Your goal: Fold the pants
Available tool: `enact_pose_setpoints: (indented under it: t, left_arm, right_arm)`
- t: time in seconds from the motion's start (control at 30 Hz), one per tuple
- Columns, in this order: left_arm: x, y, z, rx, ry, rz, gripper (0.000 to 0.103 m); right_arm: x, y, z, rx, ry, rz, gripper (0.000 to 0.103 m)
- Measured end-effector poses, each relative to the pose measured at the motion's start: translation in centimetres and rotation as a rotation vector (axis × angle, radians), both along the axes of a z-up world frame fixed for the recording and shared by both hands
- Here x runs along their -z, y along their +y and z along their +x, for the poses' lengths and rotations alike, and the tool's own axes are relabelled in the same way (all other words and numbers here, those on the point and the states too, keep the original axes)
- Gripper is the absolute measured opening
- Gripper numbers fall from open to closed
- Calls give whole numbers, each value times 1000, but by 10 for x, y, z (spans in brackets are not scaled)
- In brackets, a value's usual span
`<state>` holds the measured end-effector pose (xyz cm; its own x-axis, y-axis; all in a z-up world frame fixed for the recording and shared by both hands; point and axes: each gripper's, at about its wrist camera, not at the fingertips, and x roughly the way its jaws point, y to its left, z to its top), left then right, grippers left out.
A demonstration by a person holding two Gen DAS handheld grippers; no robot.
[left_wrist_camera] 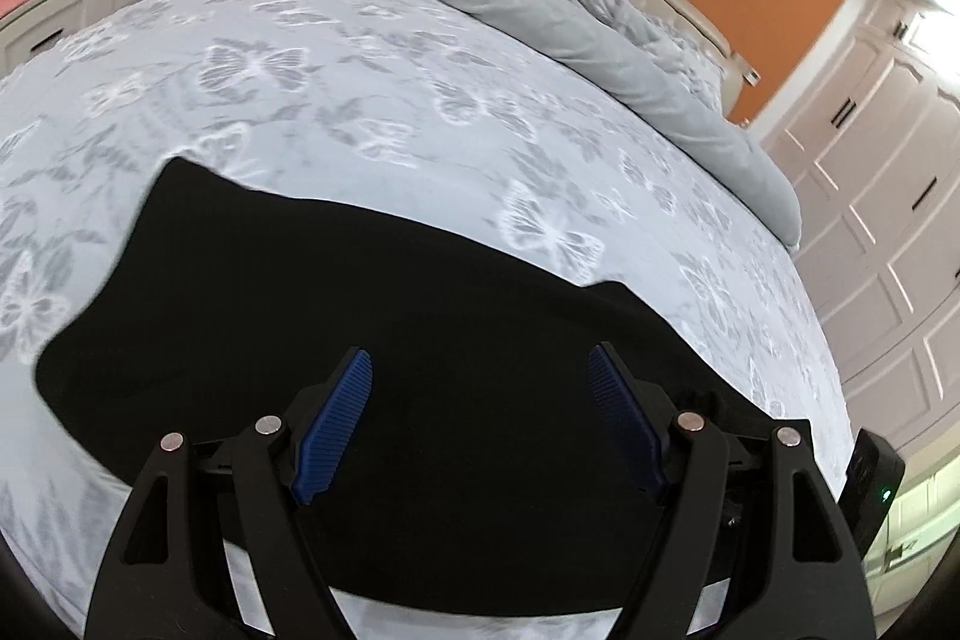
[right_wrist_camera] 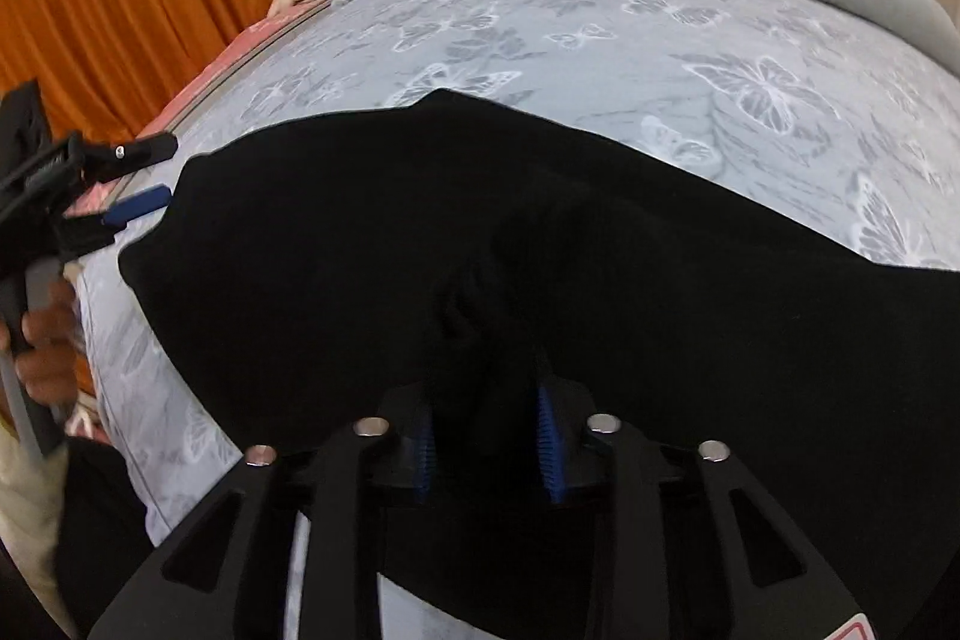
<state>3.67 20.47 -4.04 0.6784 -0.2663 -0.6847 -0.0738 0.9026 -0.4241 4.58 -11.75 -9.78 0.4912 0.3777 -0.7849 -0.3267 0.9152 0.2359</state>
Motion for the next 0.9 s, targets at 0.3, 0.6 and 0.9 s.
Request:
enact_pose_setpoints:
  t: [0.3,0.6,0.9]
  left_arm:
    - [-1,21,-12,-13,3,37,78]
    - [11,43,-14,-20,52,-20,80]
    - [40,125,-27,-253,160,-161,77]
  right_arm:
    - [2,20,-15,-47,-106,-139,32]
    - [7,42,1,-87,-67,-105,27]
    - [-39,-34,-15,176,-192,115,38]
